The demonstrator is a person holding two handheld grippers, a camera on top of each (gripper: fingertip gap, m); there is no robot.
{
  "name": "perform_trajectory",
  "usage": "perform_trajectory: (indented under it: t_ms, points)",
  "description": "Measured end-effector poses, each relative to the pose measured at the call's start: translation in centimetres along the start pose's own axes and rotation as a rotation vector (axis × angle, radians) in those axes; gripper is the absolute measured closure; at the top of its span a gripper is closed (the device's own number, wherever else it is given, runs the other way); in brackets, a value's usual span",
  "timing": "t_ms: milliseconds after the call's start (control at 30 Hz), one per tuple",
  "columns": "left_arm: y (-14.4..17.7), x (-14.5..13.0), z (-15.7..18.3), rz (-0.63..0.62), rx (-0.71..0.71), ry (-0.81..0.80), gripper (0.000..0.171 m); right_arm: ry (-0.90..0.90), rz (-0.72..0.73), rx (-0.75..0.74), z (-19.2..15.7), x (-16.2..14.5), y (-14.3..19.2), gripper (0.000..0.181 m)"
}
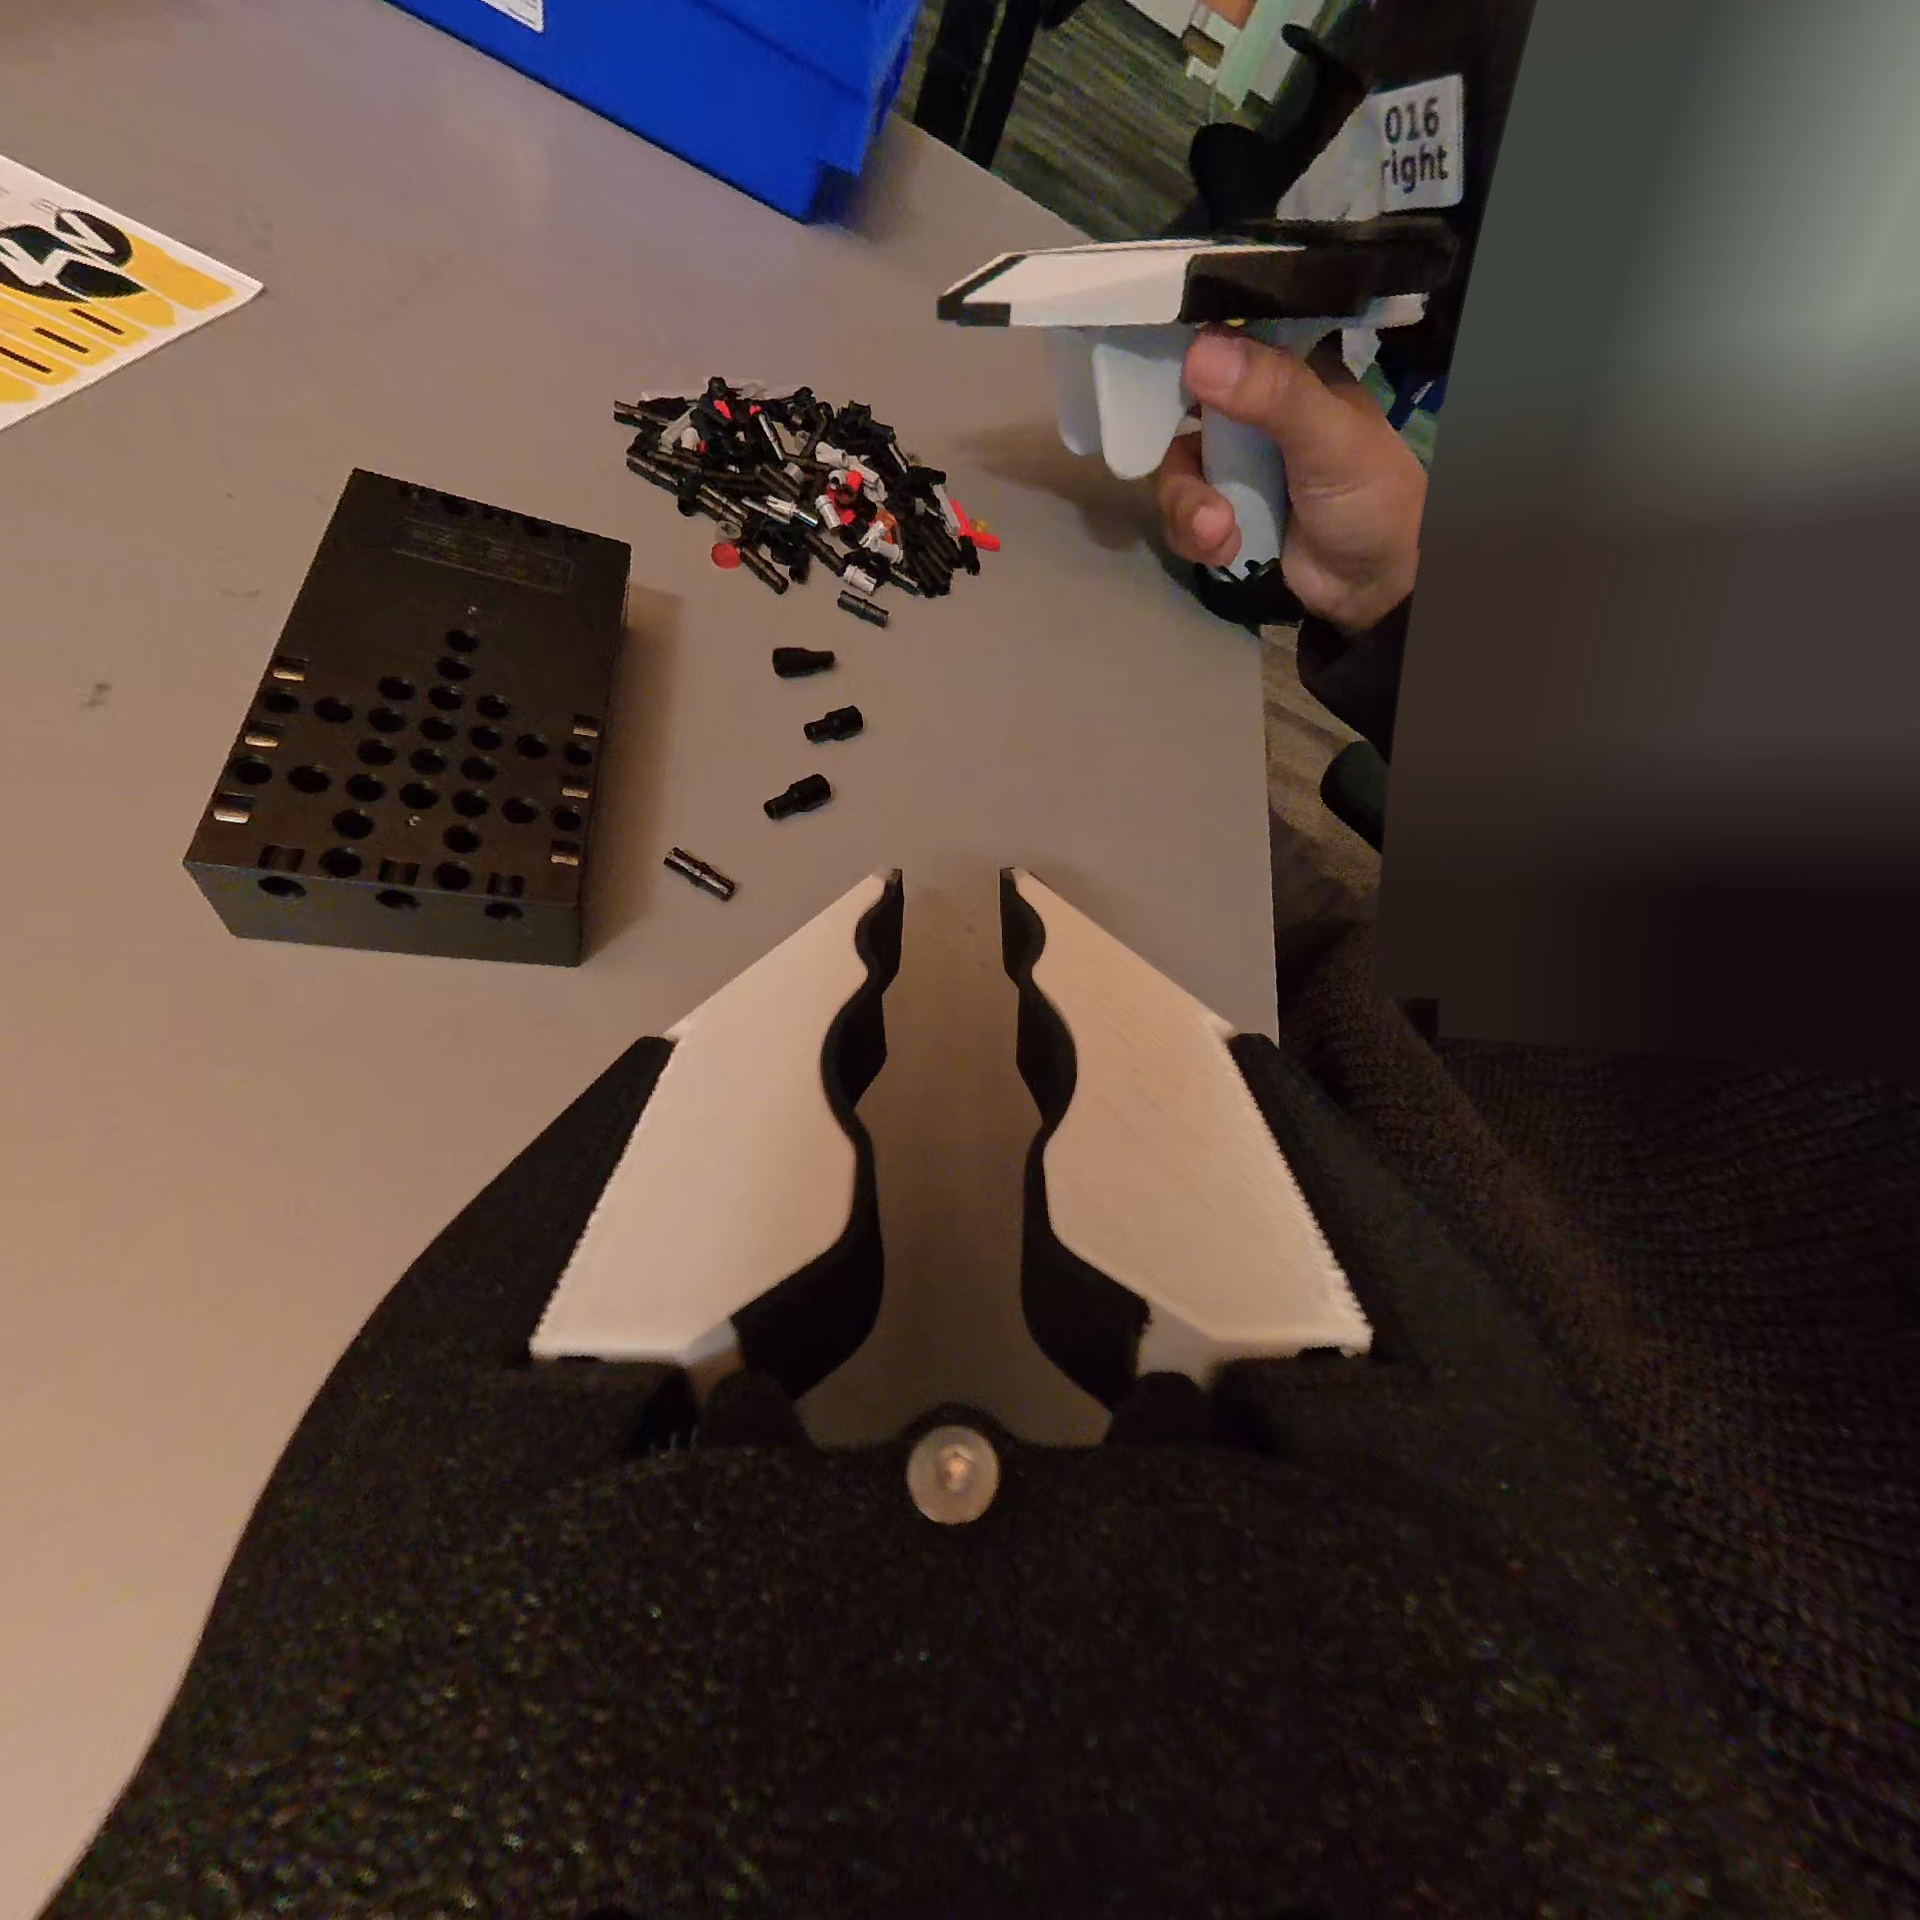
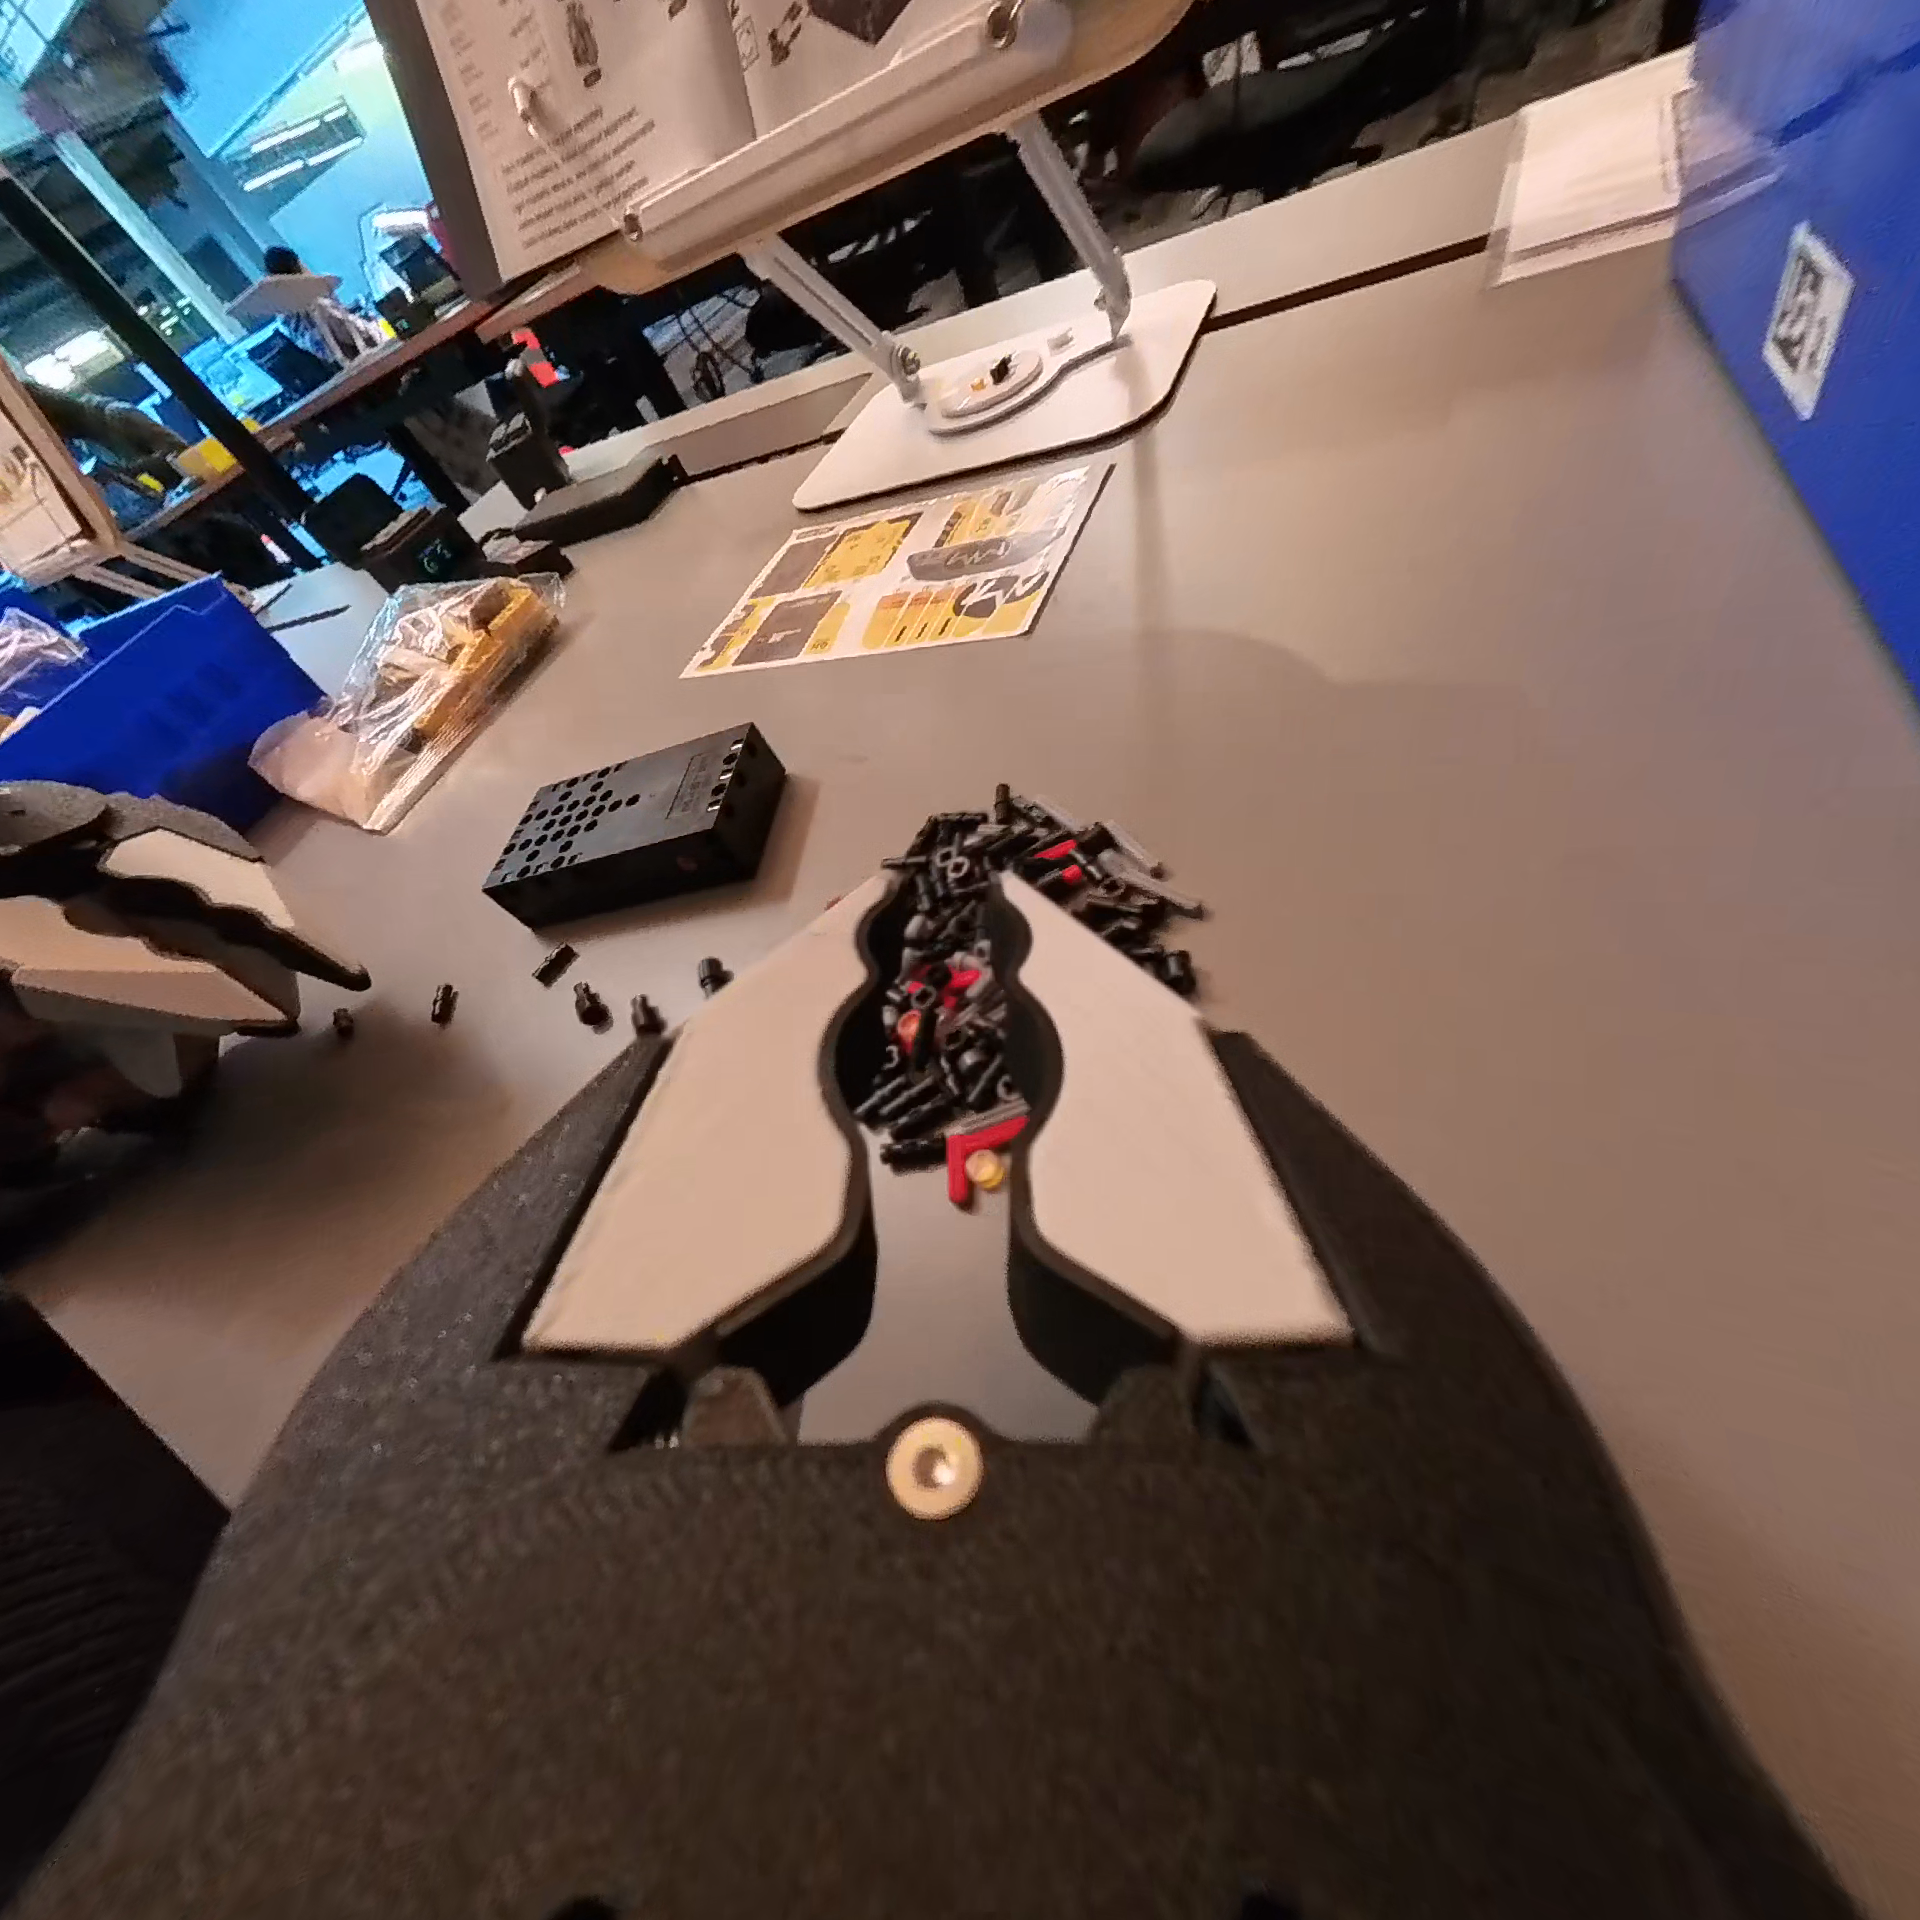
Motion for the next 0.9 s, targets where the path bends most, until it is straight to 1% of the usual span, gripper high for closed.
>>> perform_trajectory:
  t_ms: [100, 233, 333, 400, 600, 733, 900]
  points:
    - [-0.1, 0.0, 0.0, -0.005, 0.0, -0.001, 0.154, 0.009, 0.004, -0.003, 0.3, 0.0, 0.5, 0.164]
    - [-0.1, 0.0, 0.0, -0.01, 0.001, -0.002, 0.154, 0.023, -0.075, -0.036, 0.5, -0.5, 0.6, 0.163]
    - [-0.2, -0.1, 0.1, -0.016, 0.003, -0.008, 0.154, 0.053, -0.124, -0.038, 0.2, -0.7, 0.2, 0.165]
    - [-0.3, -0.1, 0.1, -0.021, 0.004, -0.01, 0.154, 0.074, -0.156, -0.067, 0.1, -0.8, -0.1, 0.165]
    - [-0.2, -0.1, 0.1, -0.019, 0.005, -0.011, 0.154, 0.147, -0.152, -0.209, 1.2, -0.4, 0.1, 0.165]
    - [-0.3, -0.1, 0.1, -0.023, 0.006, -0.014, 0.154, 0.154, -0.194, -0.206, 1.4, -0.6, -0.3, 0.165]
    - [-0.3, -0.1, 0.1, -0.024, 0.006, -0.012, 0.154, 0.221, -0.218, -0.252, 1.7, -0.4, -0.8, 0.166]
Point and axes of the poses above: each gripper's, where its closed fingertips meet, y back along the fingers, x out of its top, z = x × y across the jaws, the point moved 9 cm from there along y, back along the fingers, and after that the axes turned 2 degrees about y, right-handed, at the moved point
